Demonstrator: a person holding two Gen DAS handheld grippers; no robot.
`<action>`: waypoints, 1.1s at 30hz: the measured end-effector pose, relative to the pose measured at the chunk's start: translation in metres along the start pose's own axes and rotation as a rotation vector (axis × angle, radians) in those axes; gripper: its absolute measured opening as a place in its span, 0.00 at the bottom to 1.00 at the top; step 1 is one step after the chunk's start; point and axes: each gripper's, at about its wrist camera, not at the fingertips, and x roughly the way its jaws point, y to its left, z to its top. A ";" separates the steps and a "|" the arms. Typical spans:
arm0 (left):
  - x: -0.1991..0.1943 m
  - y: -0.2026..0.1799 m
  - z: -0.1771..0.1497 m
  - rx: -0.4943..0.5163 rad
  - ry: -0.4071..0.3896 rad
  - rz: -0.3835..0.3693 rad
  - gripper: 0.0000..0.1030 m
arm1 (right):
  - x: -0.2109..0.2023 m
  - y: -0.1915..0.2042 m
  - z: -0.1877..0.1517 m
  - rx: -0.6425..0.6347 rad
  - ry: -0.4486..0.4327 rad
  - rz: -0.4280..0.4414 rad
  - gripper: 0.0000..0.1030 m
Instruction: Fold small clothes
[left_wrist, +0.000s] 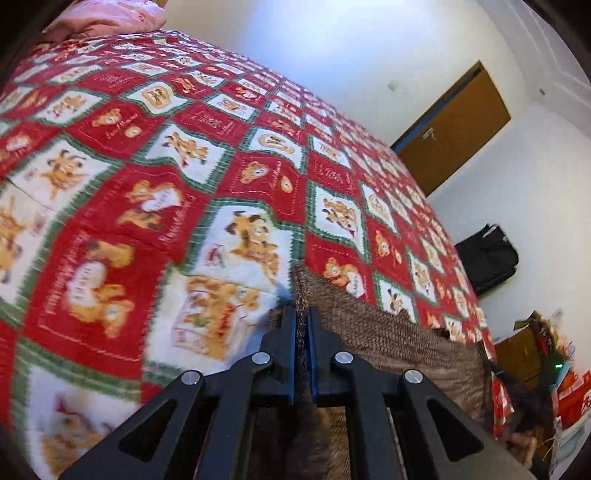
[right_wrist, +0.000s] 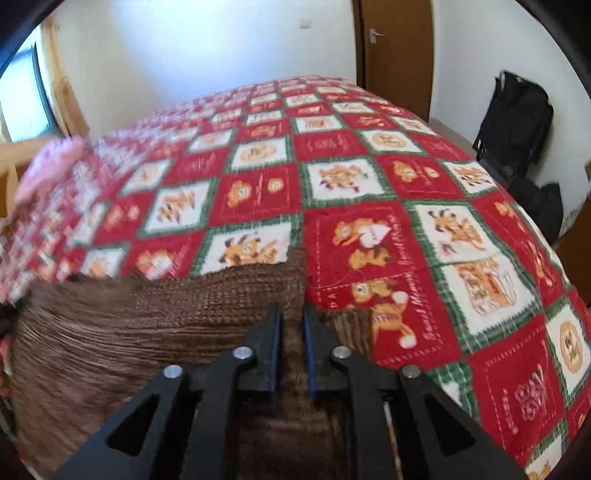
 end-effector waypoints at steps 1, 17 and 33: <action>-0.006 0.004 0.002 -0.014 0.011 0.027 0.06 | -0.012 -0.004 0.000 0.023 -0.020 0.012 0.48; -0.090 -0.047 -0.110 0.188 0.005 0.037 0.06 | -0.109 0.015 -0.131 -0.121 0.099 0.065 0.46; -0.084 -0.036 -0.158 0.256 0.029 0.128 0.06 | -0.115 -0.001 -0.160 -0.060 0.112 -0.012 0.11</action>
